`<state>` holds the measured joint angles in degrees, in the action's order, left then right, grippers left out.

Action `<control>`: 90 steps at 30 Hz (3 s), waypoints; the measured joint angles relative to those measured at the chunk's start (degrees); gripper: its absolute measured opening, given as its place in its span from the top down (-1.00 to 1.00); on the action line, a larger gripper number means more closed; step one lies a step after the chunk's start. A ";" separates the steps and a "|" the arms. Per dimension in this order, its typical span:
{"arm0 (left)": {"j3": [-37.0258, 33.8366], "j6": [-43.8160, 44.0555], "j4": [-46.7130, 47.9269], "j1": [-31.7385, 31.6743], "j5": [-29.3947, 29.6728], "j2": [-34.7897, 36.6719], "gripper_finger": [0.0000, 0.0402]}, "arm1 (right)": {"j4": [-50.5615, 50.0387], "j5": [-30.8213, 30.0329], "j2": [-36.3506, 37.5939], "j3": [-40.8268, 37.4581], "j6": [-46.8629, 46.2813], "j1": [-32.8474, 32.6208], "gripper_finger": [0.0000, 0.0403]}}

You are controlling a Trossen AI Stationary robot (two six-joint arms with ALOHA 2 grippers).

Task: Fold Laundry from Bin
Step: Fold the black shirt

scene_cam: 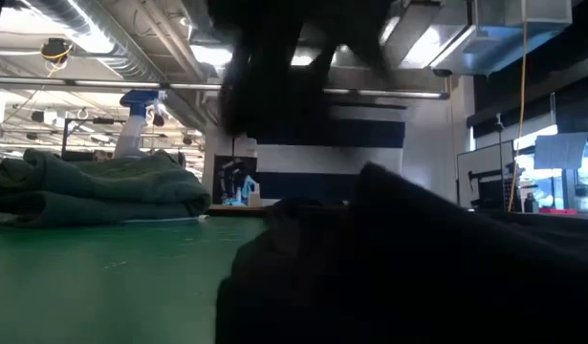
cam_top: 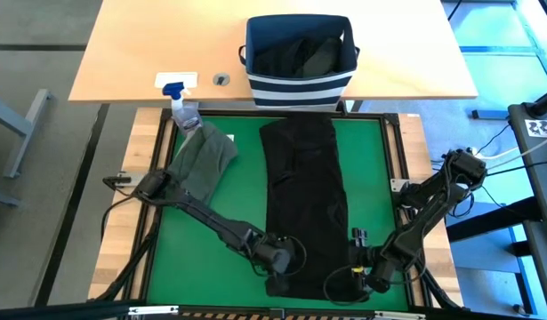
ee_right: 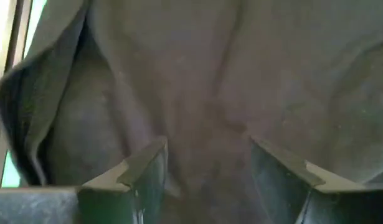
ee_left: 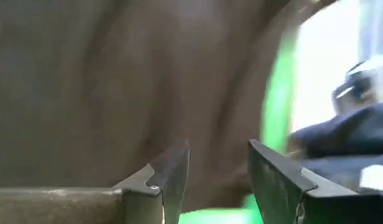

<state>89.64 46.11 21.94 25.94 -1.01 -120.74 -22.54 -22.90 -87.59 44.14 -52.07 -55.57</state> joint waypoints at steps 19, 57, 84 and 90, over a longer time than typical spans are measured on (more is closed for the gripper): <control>2.35 -6.06 -5.89 4.95 5.35 -6.11 0.22 | 0.24 -4.09 -0.06 0.00 10.98 9.98 -0.10; 2.39 -1.27 -7.41 3.96 -6.10 -7.22 0.22 | -0.03 -2.99 -0.11 0.04 13.53 14.36 -0.10; 2.36 -5.38 0.25 -2.07 7.50 -0.35 0.22 | -1.64 -1.78 -0.11 0.09 13.63 15.77 -0.10; 0.51 -8.02 4.32 -7.25 13.36 -1.90 0.22 | -0.87 0.76 -0.11 -1.40 15.84 21.44 -0.10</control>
<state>90.15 38.09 26.26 18.69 12.36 -122.65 -23.41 -22.14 -87.70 42.74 -36.23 -34.13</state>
